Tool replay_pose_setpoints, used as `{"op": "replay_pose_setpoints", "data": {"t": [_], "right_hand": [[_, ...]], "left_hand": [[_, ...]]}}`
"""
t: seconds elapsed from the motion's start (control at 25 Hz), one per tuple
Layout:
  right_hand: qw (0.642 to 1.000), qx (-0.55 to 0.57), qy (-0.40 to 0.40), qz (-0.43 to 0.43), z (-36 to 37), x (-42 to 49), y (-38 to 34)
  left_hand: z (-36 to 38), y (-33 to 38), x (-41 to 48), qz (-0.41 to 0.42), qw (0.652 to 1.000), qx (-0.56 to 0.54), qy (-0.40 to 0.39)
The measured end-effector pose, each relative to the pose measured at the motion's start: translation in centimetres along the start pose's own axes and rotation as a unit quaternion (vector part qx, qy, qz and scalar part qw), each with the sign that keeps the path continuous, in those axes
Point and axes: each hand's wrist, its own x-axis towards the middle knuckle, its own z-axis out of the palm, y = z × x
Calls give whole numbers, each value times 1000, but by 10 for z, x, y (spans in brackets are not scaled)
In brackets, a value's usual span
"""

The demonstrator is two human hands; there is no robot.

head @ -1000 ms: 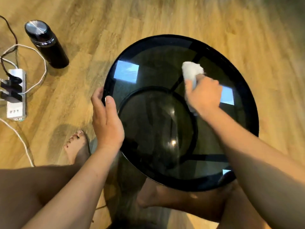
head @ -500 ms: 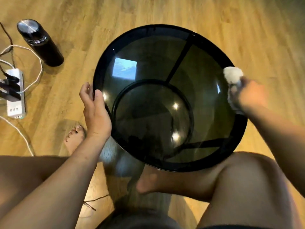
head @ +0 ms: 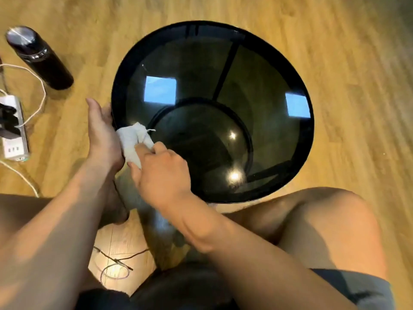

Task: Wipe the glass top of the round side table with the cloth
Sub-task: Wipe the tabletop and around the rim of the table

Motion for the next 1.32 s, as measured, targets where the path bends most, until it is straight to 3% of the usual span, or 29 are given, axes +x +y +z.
{"op": "replay_pose_setpoints", "data": {"t": [0.08,0.16,0.28,0.36,0.44,0.6,0.72,0.8,0.88,0.92,1.04,1.16,1.24,1.32], "right_hand": [[998,-19,-39,-34,-15,-10,34],[996,-77,-38,4,-42,-34,113],[976,-133,-2,170,-96,-43,246],[949,-146,15,280,-117,-29,299],[935,-148,25,320,-116,-24,306],[937,-91,22,337,-93,-63,239],[956,-78,-1,284,-64,-93,127],[983,-31,-33,176,-39,-76,42],[981,104,-110,119,-27,-38,-20],[968,190,-111,124,-29,-16,-37],[946,287,30,147,-62,32,-38],[953,261,108,109,-111,81,-20],[981,180,74,10,-125,118,-24],[989,35,0,-143,-113,142,-33]], "left_hand": [[0,4,-4,9,1000,29,-1],[3,1,-7,15,998,57,15],[4,-3,-13,13,996,88,26],[2,-5,-19,13,995,97,14],[2,-7,-25,14,995,95,3],[-2,-10,-26,14,995,95,21],[-5,-3,-25,0,995,94,13],[-12,5,-28,-26,995,90,-29],[-22,16,-38,-67,995,58,-45],[-28,22,-43,-77,995,47,-42],[-53,33,-45,-39,997,29,59],[-69,22,-41,-46,973,-43,224],[-63,8,-44,-98,958,-109,248],[-64,3,-37,-120,942,-171,262]]}}
